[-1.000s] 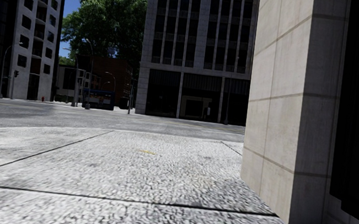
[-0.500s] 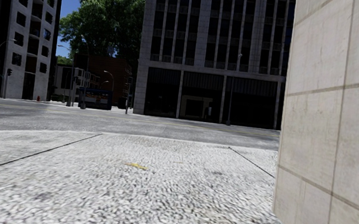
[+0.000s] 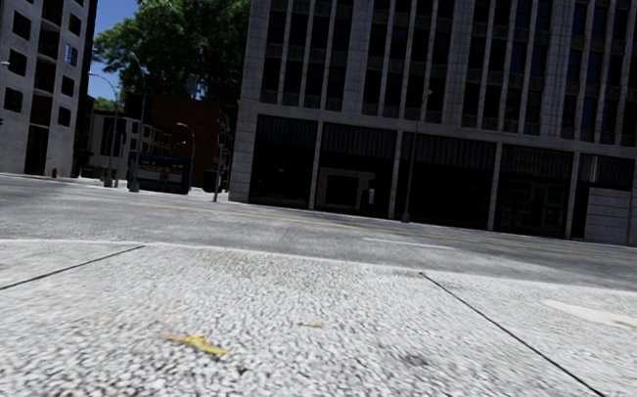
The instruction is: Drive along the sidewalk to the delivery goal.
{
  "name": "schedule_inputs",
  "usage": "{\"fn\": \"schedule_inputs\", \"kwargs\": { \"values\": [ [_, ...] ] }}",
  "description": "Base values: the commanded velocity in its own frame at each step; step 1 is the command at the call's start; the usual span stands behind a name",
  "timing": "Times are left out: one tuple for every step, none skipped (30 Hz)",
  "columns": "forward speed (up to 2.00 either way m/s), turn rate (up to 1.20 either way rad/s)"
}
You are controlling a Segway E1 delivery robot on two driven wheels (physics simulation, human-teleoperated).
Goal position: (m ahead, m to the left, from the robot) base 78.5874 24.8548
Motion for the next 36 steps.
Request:
{"fn": "schedule_inputs", "kwargs": {
  "values": [
    [1.67,-0.35],
    [1.67,-0.35],
    [1.63,-0.39],
    [1.62,-0.41],
    [1.61,-0.50],
    [1.60,-0.55],
    [1.60,-0.55],
    [1.57,-0.56],
    [1.56,-0.57],
    [1.55,-0.57],
    [1.55,-0.58],
    [1.55,-0.58],
    [1.55,-0.68],
    [1.55,-0.75],
    [1.55,-0.77],
    [1.55,-0.77],
    [1.55,-0.77],
    [1.55,-0.77],
    [1.58,-0.77],
    [1.60,-0.77],
    [1.63,-0.77],
    [1.70,-0.77],
    [1.70,-0.77],
    [1.76,-0.77],
    [1.77,-0.77],
    [1.78,-0.77],
    [1.78,-0.77],
    [1.78,-0.77],
    [1.78,-0.77],
    [1.78,-0.77],
    [1.78,-0.77],
    [1.78,-0.77],
    [1.78,-0.77],
    [1.78,-0.77],
    [1.78,-0.77],
    [1.78,-0.77]
  ]
}}
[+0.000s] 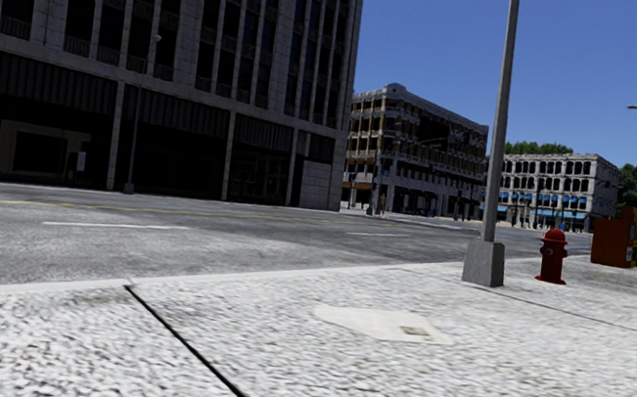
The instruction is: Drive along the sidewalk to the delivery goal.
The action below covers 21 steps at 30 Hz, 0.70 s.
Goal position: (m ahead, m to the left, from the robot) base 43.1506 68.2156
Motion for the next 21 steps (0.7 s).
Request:
{"fn": "schedule_inputs", "kwargs": {
  "values": [
    [1.78,-0.77],
    [1.78,-0.77],
    [1.78,-0.77],
    [1.78,-0.77],
    [1.78,-0.77],
    [1.78,-0.77],
    [1.78,-0.77],
    [1.78,-0.77],
    [1.78,-0.77],
    [1.78,-0.77],
    [1.78,-0.77],
    [1.78,-0.77],
    [1.78,-0.77],
    [1.78,-0.77],
    [1.78,-0.77],
    [1.78,-0.77],
    [1.78,-0.77],
    [1.78,-0.77],
    [1.78,-0.77],
    [1.78,-0.77],
    [1.78,-0.77]
  ]
}}
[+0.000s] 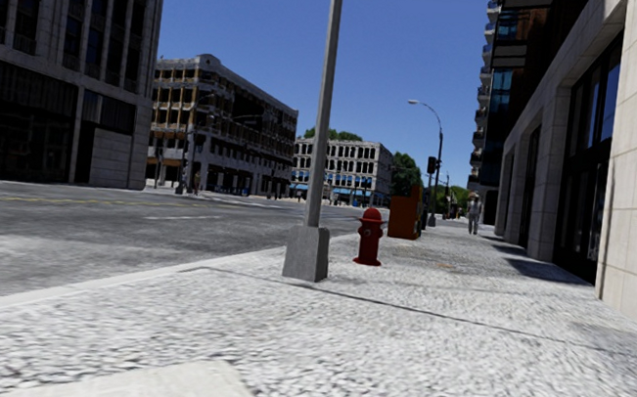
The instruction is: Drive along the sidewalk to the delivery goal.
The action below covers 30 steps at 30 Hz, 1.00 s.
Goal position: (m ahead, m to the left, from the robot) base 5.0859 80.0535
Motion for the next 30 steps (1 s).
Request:
{"fn": "schedule_inputs", "kwargs": {
  "values": [
    [1.78,-0.77],
    [1.78,-0.78],
    [1.78,-0.78],
    [1.78,-0.78],
    [1.78,-0.78],
    [1.78,-0.78],
    [1.78,-0.78],
    [1.78,-0.78],
    [1.78,-0.78],
    [1.78,-0.76],
    [1.78,-0.76],
    [1.78,-0.76],
    [1.78,-0.76],
    [1.78,-0.75],
    [1.78,-0.70],
    [1.78,0.00],
    [1.78,0.00],
    [1.78,0.00],
    [1.78,0.00],
    [1.78,0.00],
    [1.78,0.00],
    [1.78,0.00],
    [1.78,0.00],
    [1.78,0.00],
    [1.78,0.00],
    [1.78,0.00],
    [1.78,0.00],
    [1.78,0.00],
    [1.78,0.00],
    [1.78,0.00]
  ]
}}
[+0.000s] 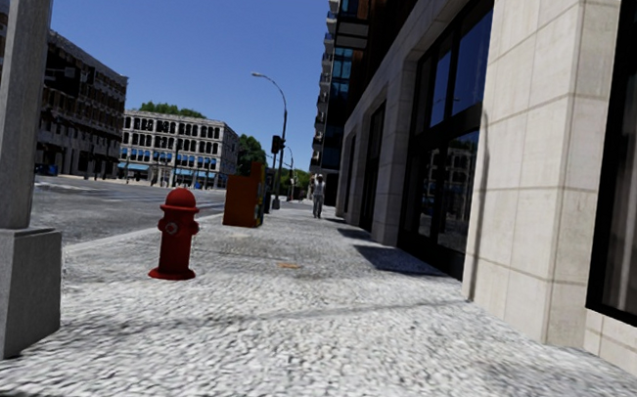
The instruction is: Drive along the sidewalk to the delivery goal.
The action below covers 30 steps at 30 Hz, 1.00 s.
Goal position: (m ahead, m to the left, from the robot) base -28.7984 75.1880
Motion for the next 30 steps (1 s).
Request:
{"fn": "schedule_inputs", "kwargs": {
  "values": [
    [1.78,0.00],
    [1.78,0.00],
    [1.78,0.00],
    [1.79,0.00],
    [2.00,0.00],
    [2.00,0.00],
    [2.00,0.00],
    [2.00,0.00],
    [2.00,0.00],
    [2.00,0.00],
    [2.00,0.00],
    [2.00,0.00],
    [2.00,0.00],
    [2.00,0.00],
    [2.00,0.00],
    [2.00,0.00],
    [2.00,0.00],
    [2.00,0.00],
    [2.00,0.00],
    [2.00,0.00],
    [2.00,0.00],
    [2.00,0.00],
    [2.00,0.00],
    [2.00,0.03],
    [2.00,0.11],
    [2.00,0.11],
    [2.00,0.17],
    [2.00,0.19],
    [2.00,0.20],
    [2.00,0.20]
  ]
}}
